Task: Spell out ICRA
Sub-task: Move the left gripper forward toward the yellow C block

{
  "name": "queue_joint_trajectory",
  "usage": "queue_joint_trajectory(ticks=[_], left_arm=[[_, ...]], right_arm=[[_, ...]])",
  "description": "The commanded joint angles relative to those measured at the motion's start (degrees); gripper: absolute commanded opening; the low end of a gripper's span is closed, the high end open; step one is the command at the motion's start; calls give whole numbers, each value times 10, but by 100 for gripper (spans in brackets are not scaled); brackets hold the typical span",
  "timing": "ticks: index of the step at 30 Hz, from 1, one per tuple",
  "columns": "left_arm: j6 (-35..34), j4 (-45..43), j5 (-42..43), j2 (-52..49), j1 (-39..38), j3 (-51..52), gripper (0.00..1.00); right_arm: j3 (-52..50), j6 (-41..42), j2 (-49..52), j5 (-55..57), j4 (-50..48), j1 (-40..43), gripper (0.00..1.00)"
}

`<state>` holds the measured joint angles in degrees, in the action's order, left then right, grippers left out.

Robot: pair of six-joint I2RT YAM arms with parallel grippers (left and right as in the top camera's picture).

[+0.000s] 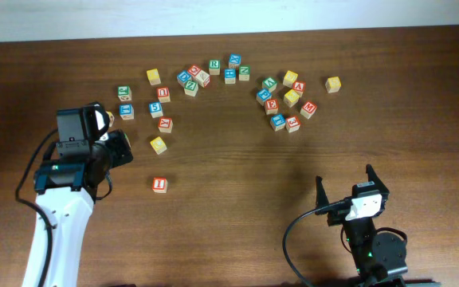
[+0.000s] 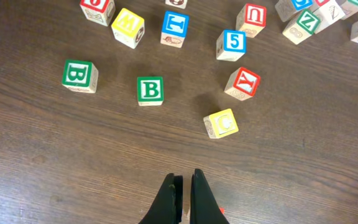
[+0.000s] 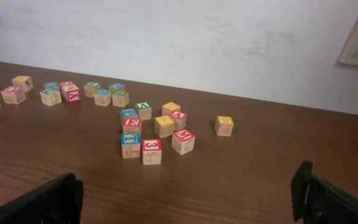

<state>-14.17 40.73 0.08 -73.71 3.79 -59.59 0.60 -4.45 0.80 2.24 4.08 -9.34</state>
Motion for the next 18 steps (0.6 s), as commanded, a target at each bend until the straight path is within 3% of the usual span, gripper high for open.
queue_joint_trajectory(ticks=[1,13,18], left_arm=[[-3,-3,13,6,2,-5,0],[-7,5,12,5,3,-20,0],[-9,136,13,-40,16,-184,0]], right_arm=[[-3,7,-4,-1,5,4,98],[-3,7,-4,-1,5,4,98],[-3,7,-4,-1,5,4,98]])
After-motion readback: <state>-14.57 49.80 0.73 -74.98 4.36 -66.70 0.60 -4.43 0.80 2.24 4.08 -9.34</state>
